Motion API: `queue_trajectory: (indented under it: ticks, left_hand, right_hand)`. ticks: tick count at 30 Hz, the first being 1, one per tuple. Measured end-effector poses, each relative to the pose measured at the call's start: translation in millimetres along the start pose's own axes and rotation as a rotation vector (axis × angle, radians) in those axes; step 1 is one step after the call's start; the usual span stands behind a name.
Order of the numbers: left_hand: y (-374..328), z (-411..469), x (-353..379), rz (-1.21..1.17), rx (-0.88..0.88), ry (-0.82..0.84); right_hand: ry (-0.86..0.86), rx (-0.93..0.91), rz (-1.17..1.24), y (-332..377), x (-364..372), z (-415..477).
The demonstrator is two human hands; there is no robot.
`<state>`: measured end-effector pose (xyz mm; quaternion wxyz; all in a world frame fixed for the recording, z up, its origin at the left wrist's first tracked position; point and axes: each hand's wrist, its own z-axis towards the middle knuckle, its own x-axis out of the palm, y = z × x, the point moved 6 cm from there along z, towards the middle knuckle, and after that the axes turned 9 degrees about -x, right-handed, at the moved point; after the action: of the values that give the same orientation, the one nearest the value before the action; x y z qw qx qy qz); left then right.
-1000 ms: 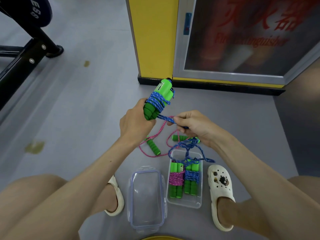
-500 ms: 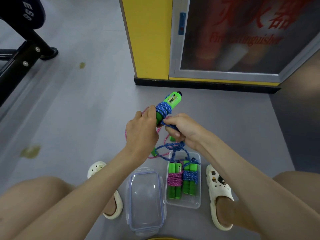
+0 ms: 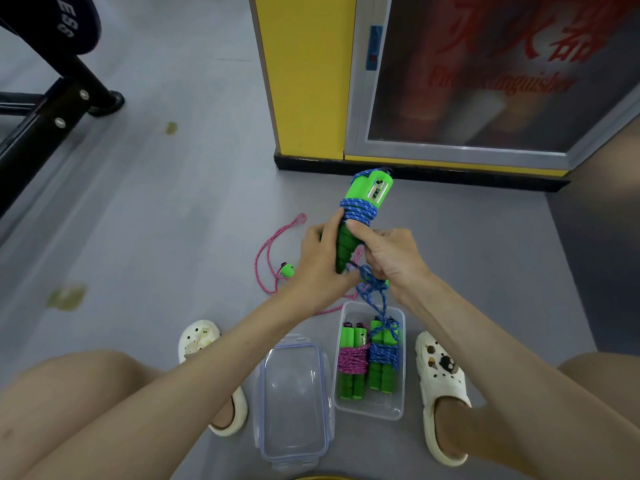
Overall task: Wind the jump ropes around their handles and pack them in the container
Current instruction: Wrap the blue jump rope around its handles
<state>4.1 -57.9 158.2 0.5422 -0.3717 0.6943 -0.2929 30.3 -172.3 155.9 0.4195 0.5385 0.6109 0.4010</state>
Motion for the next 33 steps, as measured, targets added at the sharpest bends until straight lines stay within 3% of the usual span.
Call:
queue_trajectory:
  ticks: [2, 7, 11, 14, 18, 24, 27, 30, 33]
  left_hand:
    - [0.4, 0.4, -0.7, -0.222, -0.140, 0.083]
    - [15.4, 4.5, -16.9, -0.726, -0.433, 0.083]
    - [11.4, -8.2, -5.3, -0.816, -0.522, 0.411]
    - [7.7, -5.1, -10.5, -0.840, -0.469, 0.410]
    - [14.8, 5.1, -26.3, -0.612, -0.447, 0.174]
    - [13.0, 7.5, -36.1, -0.437, -0.342, -0.045]
    - [6.3, 6.4, -44.4, -0.023, -0.239, -0.212]
    - [4.2, 3.6, -38.4, 0.231, -0.211, -0.231]
    - [8.6, 6.1, -34.2, 0.264, -0.222, -0.169]
  right_hand:
    - [-0.015, 0.015, -0.015, -1.7, -4.6, 1.2]
    - [0.118, 0.039, 0.056, -3.1, 0.0, -0.7]
    - [0.297, 0.010, 0.087, 1.9, 8.1, -5.2]
    - [0.344, 0.018, 0.035, 0.7, 6.4, -3.5]
    - [0.310, 0.044, -0.050, -5.9, 1.7, -2.1]
    - [0.316, 0.037, -0.028, -7.8, 1.5, 1.2]
    - [0.329, 0.018, -0.078, -11.1, 5.3, 1.5]
    - [0.312, 0.013, -0.181, -14.2, 7.3, 1.9]
    - [0.301, -0.005, -0.256, -11.7, 7.9, 1.7]
